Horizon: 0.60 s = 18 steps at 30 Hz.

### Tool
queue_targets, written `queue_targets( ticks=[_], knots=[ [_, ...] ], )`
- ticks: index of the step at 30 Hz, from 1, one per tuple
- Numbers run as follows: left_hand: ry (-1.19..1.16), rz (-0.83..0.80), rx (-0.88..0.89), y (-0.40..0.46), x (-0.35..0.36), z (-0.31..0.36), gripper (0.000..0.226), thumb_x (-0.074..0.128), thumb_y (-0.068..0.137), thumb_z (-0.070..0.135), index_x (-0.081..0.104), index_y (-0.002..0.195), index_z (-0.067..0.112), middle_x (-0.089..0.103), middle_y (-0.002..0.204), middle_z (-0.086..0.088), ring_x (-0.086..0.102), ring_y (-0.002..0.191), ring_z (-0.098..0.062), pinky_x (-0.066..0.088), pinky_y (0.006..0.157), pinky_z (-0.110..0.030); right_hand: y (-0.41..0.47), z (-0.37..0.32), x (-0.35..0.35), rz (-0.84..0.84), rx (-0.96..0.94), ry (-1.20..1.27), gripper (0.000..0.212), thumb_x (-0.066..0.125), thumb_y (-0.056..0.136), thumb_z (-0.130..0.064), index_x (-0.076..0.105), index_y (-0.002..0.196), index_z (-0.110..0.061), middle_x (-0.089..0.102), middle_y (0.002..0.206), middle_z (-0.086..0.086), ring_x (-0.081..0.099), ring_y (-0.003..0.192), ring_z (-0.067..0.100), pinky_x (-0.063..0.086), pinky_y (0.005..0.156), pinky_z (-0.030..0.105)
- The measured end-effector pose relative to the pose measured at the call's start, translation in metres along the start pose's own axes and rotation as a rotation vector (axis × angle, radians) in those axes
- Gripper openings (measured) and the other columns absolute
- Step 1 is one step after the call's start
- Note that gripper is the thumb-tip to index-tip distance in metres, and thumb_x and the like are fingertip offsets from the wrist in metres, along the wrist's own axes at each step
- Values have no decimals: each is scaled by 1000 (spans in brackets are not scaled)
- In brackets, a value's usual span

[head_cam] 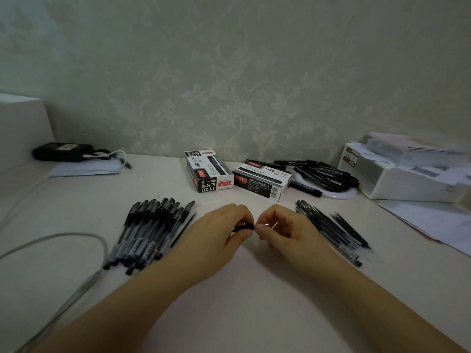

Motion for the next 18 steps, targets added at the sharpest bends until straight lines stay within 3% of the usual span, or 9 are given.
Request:
queue_targets(
  ticks=[6,9,12,14,18],
  knots=[
    [-19,-7,20,0,1,2,6,57,94,30,55,99,33,57,95,17,53,89,0,49,77,-28,-2,-1,2,16,30,4,46,47,91,-58,63,65,-24,54,51,-9,47,47,3,38,50,16],
    [-6,3,10,0,0,1,5,58,93,30,55,98,31,57,94,16,53,86,-2,49,76,-30,-1,-4,0,14,12,16,33,51,88,-58,65,75,-31,65,65,-10,53,54,2,43,54,17],
    [-6,2,0,0,-1,1,6,58,93,31,56,98,31,57,94,15,53,86,-1,50,76,-30,0,-3,-2,-30,-2,23,14,60,94,-38,65,88,-26,67,73,-7,56,60,3,46,58,17],
    [-4,-7,7,0,0,2,6,57,93,31,56,99,31,57,95,15,52,88,-1,49,77,-29,-1,-1,-2,-31,-5,-7,22,56,98,-35,64,82,-21,61,64,-8,51,55,1,41,54,15],
    [9,-12,8,0,0,4,5,57,94,31,55,98,31,57,94,16,52,88,-2,48,76,-26,-2,-3,-1,16,-15,-48,40,47,95,-50,61,68,-23,55,52,-11,46,47,0,37,50,13]
  ],
)
Point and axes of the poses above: each hand's wrist, its own y-axis towards the middle knuckle, its own x-axis out of the palm, z = x × y, the point moved 2 cm from there along y, towards the middle knuckle
